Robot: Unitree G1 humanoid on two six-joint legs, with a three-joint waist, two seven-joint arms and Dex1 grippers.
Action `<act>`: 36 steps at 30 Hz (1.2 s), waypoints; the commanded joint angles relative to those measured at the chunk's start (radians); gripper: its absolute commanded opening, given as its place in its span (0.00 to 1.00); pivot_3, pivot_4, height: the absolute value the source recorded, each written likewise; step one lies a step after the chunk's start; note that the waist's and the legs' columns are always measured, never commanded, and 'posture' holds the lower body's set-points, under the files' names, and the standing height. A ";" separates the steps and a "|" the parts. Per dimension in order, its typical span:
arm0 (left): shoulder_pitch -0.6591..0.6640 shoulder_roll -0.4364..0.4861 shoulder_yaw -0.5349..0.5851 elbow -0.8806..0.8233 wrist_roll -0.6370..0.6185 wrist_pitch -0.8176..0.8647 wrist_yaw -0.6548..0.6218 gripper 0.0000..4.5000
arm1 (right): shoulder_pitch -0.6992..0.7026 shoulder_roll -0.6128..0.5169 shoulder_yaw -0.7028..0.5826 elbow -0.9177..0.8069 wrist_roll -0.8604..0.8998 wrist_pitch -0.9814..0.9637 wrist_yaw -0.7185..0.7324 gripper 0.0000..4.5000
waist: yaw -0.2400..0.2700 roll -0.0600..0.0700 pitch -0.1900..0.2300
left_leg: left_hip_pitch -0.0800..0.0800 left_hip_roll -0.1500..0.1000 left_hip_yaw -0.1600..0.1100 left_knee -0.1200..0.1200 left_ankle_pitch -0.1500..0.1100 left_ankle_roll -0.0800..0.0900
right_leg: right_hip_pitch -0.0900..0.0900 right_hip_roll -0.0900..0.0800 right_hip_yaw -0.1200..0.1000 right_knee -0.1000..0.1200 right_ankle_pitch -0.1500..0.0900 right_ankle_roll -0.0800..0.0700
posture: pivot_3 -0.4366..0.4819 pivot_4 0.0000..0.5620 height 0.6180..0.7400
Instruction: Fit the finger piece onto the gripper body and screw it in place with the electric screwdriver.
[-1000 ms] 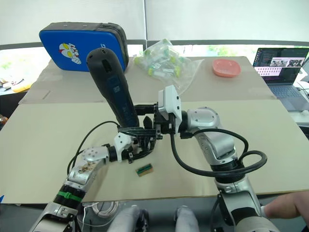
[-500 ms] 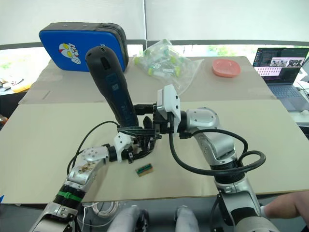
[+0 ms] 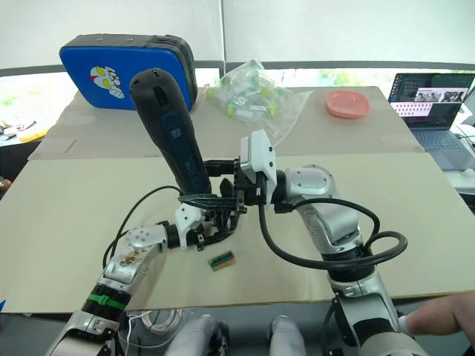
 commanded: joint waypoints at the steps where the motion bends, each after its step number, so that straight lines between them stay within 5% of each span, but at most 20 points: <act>1: 0.024 0.007 -0.022 0.005 0.001 0.026 -0.015 0.51 | -0.007 0.004 -0.018 -0.036 0.024 -0.010 -0.005 0.44 | 0.000 0.000 0.000 | 0.000 0.000 0.000 0.000 0.000 0.000 | 0.000 0.000 0.000 0.000 0.000 0.000 | 0.48 0.27 1.00; 36: 0.028 0.007 -0.024 -0.004 0.000 0.035 -0.014 0.51 | 0.017 -0.007 -0.016 -0.030 0.002 -0.020 -0.014 0.44 | 0.000 0.000 0.000 | 0.000 0.000 0.000 0.000 0.000 0.000 | 0.000 0.000 0.000 0.000 0.000 0.000 | 0.48 0.27 1.00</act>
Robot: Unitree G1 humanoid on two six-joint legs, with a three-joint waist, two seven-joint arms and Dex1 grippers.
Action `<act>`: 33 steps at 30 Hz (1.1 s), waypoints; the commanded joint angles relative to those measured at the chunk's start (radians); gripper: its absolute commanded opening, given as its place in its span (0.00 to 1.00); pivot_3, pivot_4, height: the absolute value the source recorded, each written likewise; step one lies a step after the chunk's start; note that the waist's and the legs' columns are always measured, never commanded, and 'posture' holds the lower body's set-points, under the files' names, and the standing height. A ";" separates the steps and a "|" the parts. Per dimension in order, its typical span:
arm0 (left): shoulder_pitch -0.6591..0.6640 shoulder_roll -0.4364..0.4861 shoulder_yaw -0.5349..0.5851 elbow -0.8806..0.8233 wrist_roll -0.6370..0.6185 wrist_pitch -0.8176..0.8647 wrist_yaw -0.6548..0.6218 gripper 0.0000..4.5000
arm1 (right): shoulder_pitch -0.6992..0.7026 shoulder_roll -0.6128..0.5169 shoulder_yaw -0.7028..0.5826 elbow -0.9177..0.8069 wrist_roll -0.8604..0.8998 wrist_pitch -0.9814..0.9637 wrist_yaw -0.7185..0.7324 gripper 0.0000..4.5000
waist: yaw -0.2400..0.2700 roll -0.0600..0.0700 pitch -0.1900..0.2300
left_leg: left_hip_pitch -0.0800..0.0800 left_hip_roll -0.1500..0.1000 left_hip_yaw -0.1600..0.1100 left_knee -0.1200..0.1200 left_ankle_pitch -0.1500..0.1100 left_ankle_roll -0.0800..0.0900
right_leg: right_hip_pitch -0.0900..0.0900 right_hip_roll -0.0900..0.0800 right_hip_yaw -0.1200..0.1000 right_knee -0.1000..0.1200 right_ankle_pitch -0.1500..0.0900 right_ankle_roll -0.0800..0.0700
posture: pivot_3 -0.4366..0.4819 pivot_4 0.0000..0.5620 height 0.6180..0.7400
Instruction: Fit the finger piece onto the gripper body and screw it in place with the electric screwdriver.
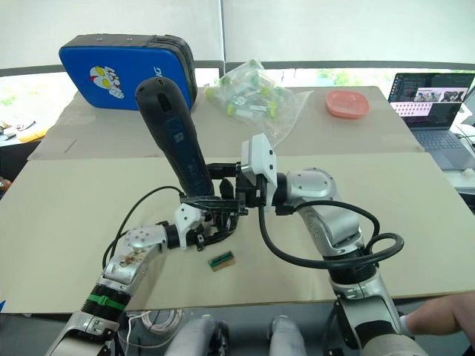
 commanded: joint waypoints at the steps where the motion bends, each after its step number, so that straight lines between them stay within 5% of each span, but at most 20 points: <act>1: 0.024 0.007 -0.024 0.001 0.000 0.033 -0.014 0.51 | -0.001 0.006 -0.019 -0.026 0.012 -0.027 -0.006 0.44 | 0.000 0.000 0.000 | 0.000 0.000 0.000 0.000 0.000 0.000 | 0.000 0.000 0.000 0.000 0.000 0.000 | 0.48 0.27 1.00; 33: 0.015 0.013 -0.021 0.013 0.002 0.034 -0.018 0.51 | 0.057 0.030 0.017 0.059 -0.035 0.007 -0.082 0.44 | -0.002 0.001 -0.002 | 0.003 0.000 0.000 -0.001 0.000 0.000 | 0.001 0.000 0.000 0.000 0.000 0.000 | 0.48 0.27 1.00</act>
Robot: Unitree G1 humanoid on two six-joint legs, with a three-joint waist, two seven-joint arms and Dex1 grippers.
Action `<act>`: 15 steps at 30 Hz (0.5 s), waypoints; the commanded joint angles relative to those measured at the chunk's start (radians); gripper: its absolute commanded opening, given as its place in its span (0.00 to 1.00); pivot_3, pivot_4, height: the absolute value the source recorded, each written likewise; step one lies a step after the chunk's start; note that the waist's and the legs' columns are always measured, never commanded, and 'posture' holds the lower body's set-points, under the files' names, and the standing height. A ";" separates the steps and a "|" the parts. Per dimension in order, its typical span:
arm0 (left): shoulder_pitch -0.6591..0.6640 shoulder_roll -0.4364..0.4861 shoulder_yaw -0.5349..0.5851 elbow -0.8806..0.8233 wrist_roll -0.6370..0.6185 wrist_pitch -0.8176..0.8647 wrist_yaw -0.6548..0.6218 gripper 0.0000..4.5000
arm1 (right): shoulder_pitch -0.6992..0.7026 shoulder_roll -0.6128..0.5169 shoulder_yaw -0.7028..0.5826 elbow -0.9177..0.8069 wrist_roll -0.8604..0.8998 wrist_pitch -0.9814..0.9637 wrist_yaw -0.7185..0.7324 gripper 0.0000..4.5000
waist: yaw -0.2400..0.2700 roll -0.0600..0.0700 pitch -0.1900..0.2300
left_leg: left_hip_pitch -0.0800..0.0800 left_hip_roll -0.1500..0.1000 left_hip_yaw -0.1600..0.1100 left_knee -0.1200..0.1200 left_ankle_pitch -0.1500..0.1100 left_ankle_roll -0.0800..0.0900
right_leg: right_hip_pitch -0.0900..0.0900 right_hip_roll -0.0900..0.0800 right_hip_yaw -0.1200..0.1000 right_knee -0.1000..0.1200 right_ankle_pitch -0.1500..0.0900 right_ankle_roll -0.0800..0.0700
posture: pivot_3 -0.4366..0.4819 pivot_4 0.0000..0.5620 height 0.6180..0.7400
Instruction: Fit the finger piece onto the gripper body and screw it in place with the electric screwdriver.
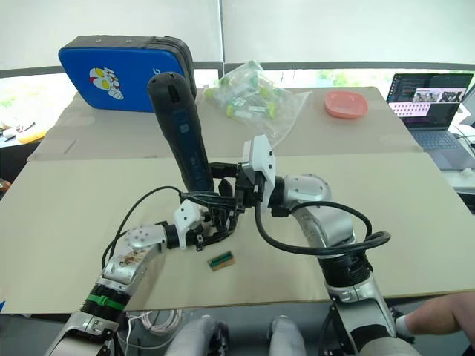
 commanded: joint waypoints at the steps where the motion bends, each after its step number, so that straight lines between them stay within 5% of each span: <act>1: 0.017 0.009 -0.020 0.012 0.001 0.020 -0.018 0.51 | 0.026 -0.011 0.024 0.020 -0.037 0.013 -0.015 0.44 | 0.000 0.000 -0.001 | 0.000 0.000 0.000 0.000 0.000 0.000 | 0.000 0.000 0.000 0.000 0.000 0.000 | 0.48 0.27 1.00; 15: 0.017 0.004 -0.017 0.016 0.000 0.022 -0.009 0.51 | 0.058 -0.017 0.083 0.036 -0.089 -0.041 -0.013 0.44 | 0.000 0.000 -0.008 | 0.003 0.000 0.000 -0.002 0.000 0.000 | 0.000 0.000 0.000 -0.001 0.000 0.000 | 0.48 0.27 1.00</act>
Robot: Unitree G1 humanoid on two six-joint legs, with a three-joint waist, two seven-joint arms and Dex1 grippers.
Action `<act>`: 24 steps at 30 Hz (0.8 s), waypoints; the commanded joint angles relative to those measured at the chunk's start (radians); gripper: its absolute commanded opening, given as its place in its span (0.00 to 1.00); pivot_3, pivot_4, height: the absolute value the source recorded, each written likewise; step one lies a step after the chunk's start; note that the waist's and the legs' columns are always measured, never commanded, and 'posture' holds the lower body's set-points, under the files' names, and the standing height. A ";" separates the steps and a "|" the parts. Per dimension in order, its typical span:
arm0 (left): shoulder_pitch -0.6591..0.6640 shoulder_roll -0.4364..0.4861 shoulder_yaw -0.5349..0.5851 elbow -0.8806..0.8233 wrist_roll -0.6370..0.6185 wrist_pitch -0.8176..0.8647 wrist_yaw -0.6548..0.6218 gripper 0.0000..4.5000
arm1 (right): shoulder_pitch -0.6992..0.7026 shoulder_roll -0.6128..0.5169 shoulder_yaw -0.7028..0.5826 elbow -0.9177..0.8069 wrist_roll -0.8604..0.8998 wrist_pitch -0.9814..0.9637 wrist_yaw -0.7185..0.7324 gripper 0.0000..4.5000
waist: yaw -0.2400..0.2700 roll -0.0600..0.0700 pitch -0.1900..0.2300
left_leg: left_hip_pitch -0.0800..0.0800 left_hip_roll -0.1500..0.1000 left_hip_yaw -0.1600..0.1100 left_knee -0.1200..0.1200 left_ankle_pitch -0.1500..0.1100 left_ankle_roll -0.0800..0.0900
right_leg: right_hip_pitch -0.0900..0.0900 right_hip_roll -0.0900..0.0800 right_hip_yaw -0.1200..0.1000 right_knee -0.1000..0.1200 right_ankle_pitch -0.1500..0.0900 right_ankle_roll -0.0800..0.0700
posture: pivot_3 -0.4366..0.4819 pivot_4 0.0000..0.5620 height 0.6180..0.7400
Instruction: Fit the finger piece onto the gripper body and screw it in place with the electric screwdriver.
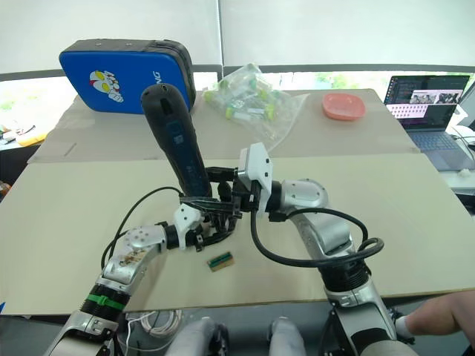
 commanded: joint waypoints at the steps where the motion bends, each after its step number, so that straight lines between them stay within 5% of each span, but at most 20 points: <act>1: 0.016 0.001 -0.020 0.010 0.000 0.016 -0.013 0.51 | 0.034 -0.015 0.041 0.040 -0.054 0.018 -0.005 0.44 | 0.000 0.000 0.000 | 0.001 0.000 0.000 0.000 0.000 0.000 | 0.000 0.000 0.000 0.000 0.000 0.000 | 0.48 0.27 1.00; 24: 0.029 0.006 -0.016 0.001 -0.001 0.023 -0.009 0.51 | 0.014 -0.020 0.024 0.028 -0.020 0.026 -0.010 0.44 | 0.000 0.001 -0.003 | 0.005 0.000 0.000 -0.003 -0.002 -0.004 | 0.001 -0.001 0.001 -0.001 -0.001 -0.001 | 0.48 0.27 1.00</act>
